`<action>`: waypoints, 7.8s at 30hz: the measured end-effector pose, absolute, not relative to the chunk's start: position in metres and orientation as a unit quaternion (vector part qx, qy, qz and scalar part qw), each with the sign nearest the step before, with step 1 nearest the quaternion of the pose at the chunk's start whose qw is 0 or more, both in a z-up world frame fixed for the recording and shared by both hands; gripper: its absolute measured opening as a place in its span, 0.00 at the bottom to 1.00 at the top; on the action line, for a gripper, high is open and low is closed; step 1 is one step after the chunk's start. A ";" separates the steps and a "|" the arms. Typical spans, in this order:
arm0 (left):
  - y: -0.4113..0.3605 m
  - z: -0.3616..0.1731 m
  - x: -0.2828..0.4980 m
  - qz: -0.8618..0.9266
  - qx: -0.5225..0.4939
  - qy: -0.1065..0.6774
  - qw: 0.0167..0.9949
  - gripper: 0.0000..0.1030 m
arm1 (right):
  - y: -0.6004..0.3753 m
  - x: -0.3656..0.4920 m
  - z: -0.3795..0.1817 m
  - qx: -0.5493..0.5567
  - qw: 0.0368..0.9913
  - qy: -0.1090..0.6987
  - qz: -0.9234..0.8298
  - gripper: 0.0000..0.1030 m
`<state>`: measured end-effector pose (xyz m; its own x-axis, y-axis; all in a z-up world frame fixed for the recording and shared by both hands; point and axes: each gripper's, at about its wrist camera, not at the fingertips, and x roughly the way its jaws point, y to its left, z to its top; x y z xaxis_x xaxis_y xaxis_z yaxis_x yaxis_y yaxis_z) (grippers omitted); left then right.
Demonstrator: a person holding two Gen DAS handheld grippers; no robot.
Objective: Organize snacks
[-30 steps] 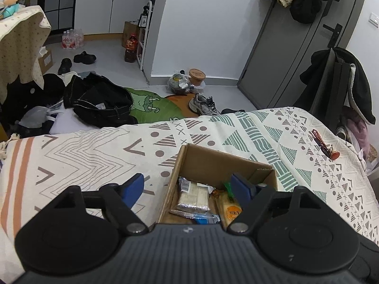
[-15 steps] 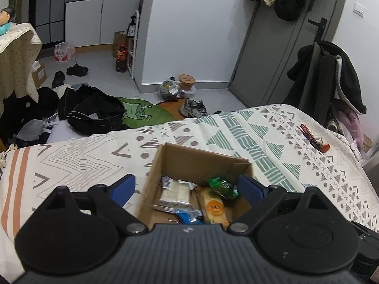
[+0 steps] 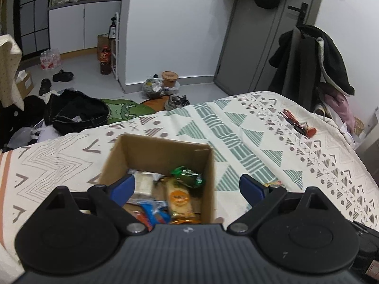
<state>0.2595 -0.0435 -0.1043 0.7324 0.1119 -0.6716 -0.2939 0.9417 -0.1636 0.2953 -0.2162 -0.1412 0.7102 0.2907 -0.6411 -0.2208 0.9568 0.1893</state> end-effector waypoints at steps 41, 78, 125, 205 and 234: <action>-0.112 -0.140 0.353 0.103 -0.039 0.381 0.918 0.54 | -0.242 0.371 -0.223 0.088 0.889 0.444 0.070 0.72; -0.187 -0.221 0.419 -0.067 0.034 0.454 0.888 0.78 | -0.318 0.381 -0.222 0.129 0.895 0.426 -0.044 0.46; -0.113 -0.120 0.322 0.019 -0.052 0.380 0.923 0.15 | -0.259 0.339 -0.163 0.119 0.919 0.368 0.073 0.46; 0.036 0.000 0.149 0.118 -0.122 0.349 0.922 0.99 | -0.171 0.189 -0.045 0.058 0.933 0.313 0.168 0.93; 0.009 0.026 0.045 0.102 -0.079 0.333 0.934 0.99 | -0.192 0.092 -0.019 0.062 0.944 0.290 0.143 1.00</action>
<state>0.0454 0.0094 0.0261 0.7582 0.1369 -0.6374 -0.2427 0.9667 -0.0810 0.0925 -0.1921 -0.0188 0.7906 0.3053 -0.5308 -0.2338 0.9517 0.1992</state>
